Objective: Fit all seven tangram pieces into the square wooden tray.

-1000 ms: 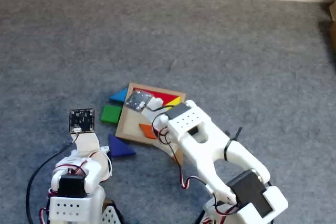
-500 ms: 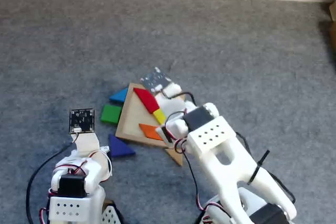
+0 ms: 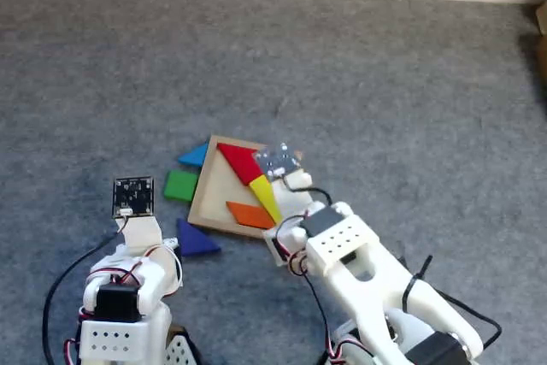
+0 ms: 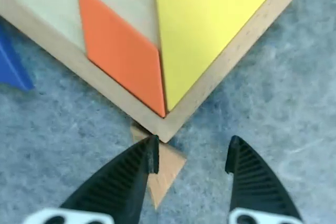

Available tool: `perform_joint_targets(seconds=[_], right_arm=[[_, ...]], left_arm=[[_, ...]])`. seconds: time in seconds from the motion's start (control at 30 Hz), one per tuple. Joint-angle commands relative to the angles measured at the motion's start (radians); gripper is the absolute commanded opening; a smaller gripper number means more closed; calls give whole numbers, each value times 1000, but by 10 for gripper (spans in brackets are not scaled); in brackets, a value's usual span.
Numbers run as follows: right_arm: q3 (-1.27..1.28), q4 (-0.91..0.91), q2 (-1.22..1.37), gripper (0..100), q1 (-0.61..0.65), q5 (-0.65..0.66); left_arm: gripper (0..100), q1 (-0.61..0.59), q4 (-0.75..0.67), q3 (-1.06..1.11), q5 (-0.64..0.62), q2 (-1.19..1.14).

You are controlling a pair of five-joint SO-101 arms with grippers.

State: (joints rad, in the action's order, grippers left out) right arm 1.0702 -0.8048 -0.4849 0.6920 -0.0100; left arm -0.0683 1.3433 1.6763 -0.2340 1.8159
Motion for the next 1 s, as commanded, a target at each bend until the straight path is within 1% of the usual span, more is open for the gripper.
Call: perform_joint_targets(seconds=[0.0,0.2,0.37,0.5,0.77,0.97], right_arm=[[4,30,-41,210,62,-11],[4,30,-39,204,68,-11],[4,30,-39,149,68,-11],[4,30,-27,149,68,-11],[-5,16,148,149,64,-11],[-7,-56,108,146,62,-11]], left_arm=[[5,-8,5,21,2,10],[5,-8,5,21,2,10],[5,-8,5,21,2,10],[5,-8,5,21,2,10],[5,-8,5,21,2,10],[5,-8,5,21,2,10]])
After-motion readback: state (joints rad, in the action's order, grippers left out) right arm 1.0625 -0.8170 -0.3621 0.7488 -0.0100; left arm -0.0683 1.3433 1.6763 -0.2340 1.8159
